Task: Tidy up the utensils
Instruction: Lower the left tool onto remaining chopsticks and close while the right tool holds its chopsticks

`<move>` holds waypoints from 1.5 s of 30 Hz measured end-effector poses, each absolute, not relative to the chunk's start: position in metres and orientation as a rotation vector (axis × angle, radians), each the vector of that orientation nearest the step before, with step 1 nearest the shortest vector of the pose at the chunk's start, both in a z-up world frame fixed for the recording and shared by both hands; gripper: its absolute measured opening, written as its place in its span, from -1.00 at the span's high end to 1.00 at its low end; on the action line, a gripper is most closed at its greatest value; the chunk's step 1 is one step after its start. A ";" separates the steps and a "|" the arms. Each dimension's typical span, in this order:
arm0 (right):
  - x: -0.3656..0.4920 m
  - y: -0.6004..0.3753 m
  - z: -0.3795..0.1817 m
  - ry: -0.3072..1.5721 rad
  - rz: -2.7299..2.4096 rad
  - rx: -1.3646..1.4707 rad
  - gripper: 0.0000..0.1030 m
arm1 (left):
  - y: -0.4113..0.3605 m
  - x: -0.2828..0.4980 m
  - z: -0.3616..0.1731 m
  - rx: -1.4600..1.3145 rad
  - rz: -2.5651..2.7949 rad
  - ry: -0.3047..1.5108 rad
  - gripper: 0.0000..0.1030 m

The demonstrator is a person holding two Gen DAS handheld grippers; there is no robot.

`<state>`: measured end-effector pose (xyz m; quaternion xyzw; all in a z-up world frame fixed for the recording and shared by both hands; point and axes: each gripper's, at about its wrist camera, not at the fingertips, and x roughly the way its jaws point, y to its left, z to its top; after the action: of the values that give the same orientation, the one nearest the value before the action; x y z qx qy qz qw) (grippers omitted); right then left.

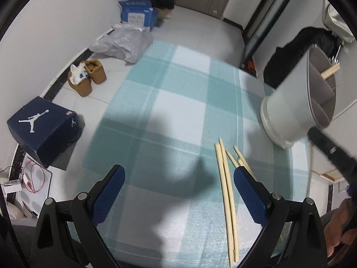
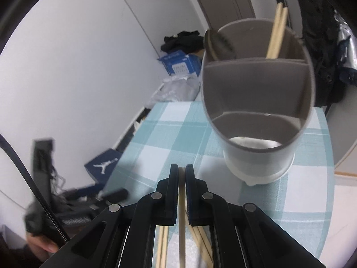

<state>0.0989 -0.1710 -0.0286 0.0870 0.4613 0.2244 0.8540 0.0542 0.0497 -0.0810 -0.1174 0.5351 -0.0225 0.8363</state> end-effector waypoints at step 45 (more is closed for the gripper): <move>0.092 -0.231 -0.021 0.739 0.422 0.436 0.90 | 0.013 0.075 -0.118 0.003 0.031 1.297 -0.86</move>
<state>0.0915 -0.2307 -0.0208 0.2098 0.3557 0.2030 0.8879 0.0754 0.0133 -0.1179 0.0012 0.6041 0.0146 0.7967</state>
